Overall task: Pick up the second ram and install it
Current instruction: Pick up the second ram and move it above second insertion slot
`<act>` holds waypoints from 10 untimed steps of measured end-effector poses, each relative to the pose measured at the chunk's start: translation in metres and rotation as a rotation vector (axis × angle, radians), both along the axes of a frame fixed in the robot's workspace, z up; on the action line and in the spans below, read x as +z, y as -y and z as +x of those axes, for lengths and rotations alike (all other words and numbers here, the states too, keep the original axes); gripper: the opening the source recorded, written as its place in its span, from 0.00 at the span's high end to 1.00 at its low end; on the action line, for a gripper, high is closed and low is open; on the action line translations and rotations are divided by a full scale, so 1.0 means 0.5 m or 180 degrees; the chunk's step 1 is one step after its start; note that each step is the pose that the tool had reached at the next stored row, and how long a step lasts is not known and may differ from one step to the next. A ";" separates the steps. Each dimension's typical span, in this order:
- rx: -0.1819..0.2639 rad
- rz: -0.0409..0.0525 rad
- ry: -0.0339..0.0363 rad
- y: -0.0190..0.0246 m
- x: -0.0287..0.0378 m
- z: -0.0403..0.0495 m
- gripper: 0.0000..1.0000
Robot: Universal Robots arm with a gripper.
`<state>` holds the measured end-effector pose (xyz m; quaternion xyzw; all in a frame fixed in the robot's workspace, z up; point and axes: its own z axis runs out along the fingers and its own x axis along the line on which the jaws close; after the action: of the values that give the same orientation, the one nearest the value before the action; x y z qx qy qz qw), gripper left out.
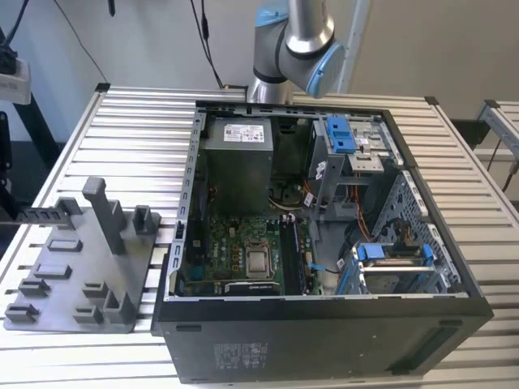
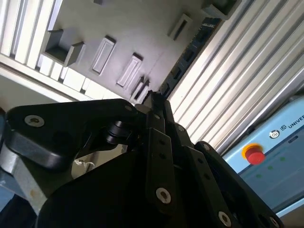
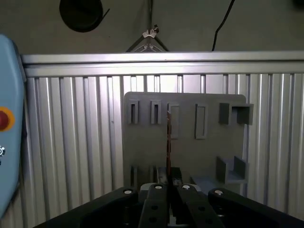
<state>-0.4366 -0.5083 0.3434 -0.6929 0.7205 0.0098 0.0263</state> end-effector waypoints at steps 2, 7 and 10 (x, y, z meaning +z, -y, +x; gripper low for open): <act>0.0000 0.0003 0.0000 0.0000 0.008 0.000 0.86; 0.0000 0.0011 0.0000 0.0000 0.026 0.000 0.86; 0.0000 0.0016 0.0000 0.0000 0.037 0.000 0.86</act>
<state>-0.4366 -0.5083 0.3621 -0.6928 0.7205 0.0116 0.0281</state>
